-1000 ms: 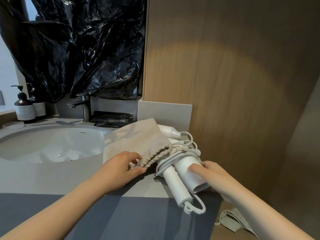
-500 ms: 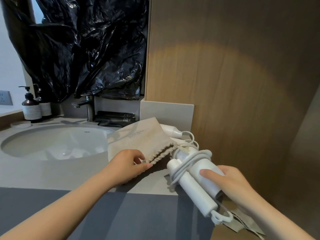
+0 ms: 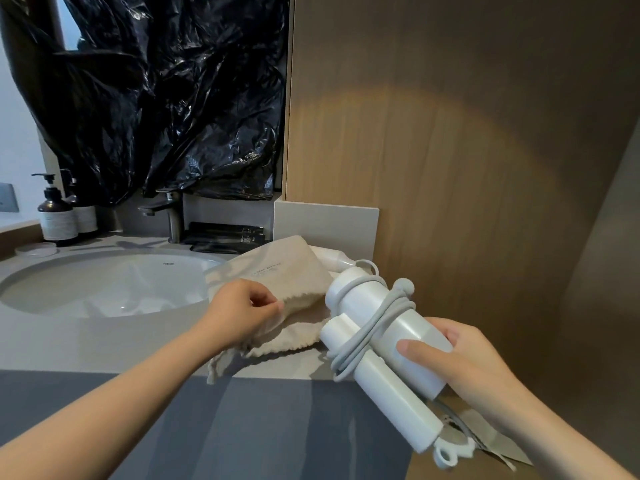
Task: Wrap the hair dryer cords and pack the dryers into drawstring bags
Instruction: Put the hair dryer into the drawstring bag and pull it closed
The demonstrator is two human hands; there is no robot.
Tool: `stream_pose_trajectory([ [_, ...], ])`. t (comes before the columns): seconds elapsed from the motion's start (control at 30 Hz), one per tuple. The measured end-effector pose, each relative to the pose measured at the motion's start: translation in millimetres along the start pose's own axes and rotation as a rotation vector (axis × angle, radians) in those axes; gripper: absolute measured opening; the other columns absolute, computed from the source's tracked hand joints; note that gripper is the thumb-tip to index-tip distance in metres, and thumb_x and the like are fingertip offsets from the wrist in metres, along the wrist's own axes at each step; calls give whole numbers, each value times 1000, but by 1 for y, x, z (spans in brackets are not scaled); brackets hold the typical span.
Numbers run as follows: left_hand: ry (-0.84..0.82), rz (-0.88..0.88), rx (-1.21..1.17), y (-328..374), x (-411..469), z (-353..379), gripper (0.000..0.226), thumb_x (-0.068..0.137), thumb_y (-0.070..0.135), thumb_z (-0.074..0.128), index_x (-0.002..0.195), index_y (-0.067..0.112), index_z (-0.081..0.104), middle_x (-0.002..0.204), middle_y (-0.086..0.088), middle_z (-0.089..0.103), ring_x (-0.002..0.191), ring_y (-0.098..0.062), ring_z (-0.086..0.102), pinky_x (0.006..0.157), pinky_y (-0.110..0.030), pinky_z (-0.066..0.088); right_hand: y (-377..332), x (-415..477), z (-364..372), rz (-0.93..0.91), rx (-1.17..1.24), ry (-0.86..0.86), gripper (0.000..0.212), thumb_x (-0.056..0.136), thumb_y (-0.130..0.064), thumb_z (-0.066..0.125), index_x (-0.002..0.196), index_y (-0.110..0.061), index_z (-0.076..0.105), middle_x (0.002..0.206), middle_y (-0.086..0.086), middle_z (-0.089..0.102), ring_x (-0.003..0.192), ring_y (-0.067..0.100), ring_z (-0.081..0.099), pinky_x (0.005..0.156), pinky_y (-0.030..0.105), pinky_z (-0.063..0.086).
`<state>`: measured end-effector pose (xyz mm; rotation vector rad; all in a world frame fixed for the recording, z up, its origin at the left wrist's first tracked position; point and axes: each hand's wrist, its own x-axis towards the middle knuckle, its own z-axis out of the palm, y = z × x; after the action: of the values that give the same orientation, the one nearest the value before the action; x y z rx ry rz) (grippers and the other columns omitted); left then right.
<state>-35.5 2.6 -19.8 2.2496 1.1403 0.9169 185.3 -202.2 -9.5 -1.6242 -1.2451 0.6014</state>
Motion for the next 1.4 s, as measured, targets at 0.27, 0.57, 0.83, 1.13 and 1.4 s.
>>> stream_pose_trajectory([
  [0.27,140,91,-43,17,4,-1,18,84,27,69,69,19,75,60,11,68,55,-3,58,55,-20,46,-10,2,5,-32,-65,-91,50,50,-60,69,93,-34,66,81,-21,67,83,-1,64,62,15,54],
  [0.57,67,124,-127,32,10,-12,14,84,29,72,72,22,76,65,8,70,51,-5,56,57,-28,53,-13,11,20,-22,-160,-269,30,71,-35,80,98,-33,68,91,-14,67,89,1,64,76,22,57],
  [0.83,28,200,-78,36,10,-18,10,85,30,70,81,24,77,77,12,68,65,-7,61,64,-26,54,-11,29,27,-1,-176,-390,55,54,-56,74,102,-31,67,97,-11,68,96,9,65,85,31,58],
  [1.13,-91,332,16,31,7,-32,8,82,30,73,84,25,79,82,11,66,82,-4,59,74,-26,51,-3,41,22,77,-75,-189,59,50,-61,74,100,-30,67,96,-6,70,89,15,69,78,31,59],
  [1.4,-10,474,17,53,-1,-18,7,84,27,73,83,24,79,70,16,56,73,-2,55,62,-9,38,-11,46,39,146,-109,-55,34,70,-46,78,94,-24,66,90,-3,69,80,13,67,62,26,54],
])
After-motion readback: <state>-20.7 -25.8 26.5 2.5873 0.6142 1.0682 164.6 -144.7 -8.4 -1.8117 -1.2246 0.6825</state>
